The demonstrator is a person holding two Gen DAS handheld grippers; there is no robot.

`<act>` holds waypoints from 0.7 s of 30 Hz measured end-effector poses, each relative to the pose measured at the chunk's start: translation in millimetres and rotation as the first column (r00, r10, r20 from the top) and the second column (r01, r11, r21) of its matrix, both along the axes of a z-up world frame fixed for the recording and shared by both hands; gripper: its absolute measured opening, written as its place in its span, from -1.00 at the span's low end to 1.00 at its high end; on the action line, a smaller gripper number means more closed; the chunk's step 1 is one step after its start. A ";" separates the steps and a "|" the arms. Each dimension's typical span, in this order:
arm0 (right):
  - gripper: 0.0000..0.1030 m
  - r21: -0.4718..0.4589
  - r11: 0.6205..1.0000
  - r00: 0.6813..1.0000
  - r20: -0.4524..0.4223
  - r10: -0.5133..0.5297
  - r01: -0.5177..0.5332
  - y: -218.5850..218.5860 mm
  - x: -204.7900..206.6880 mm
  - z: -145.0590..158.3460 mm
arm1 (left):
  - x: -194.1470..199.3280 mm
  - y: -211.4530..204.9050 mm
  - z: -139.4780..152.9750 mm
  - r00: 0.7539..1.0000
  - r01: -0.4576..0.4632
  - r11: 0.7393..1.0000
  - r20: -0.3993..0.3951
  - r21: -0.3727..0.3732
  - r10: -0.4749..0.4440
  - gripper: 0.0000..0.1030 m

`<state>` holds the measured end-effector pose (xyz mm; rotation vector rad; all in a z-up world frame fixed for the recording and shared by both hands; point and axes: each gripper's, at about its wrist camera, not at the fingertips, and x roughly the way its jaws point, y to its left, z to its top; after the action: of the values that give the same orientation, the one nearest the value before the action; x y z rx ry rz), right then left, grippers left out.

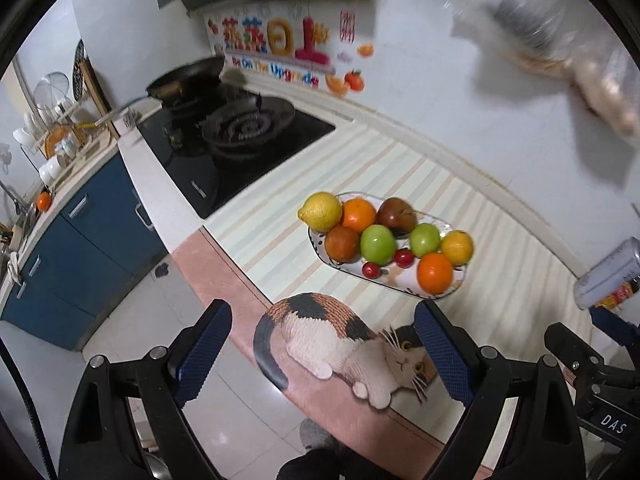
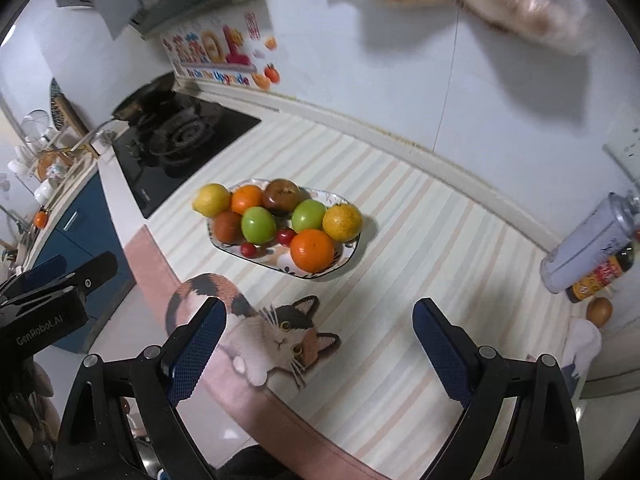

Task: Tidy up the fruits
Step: 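Withdraw both tools from the plate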

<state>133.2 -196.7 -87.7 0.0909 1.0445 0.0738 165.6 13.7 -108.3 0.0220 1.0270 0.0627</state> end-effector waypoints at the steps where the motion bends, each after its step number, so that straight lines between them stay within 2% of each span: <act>1: 0.87 0.001 1.000 1.000 0.014 -0.001 0.001 -0.7 -9.9 9.1 | -7.8 -1.1 7.6 1.000 0.010 1.000 0.012 0.002 -0.010 0.82; 9: 0.87 0.020 1.000 0.997 0.076 -0.006 0.004 -8.8 -61.9 63.2 | -63.0 -9.4 58.9 0.992 0.074 0.997 0.102 0.010 -0.075 0.82; 21: 0.87 -0.009 1.000 0.989 0.151 0.000 0.001 -12.7 -103.6 121.2 | -104.0 -15.2 105.0 0.979 0.102 0.995 0.182 -0.019 -0.097 0.82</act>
<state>29.6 -209.4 33.4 0.0763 0.8934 0.0748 61.6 -1.5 -3.3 0.0411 0.8437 -0.0403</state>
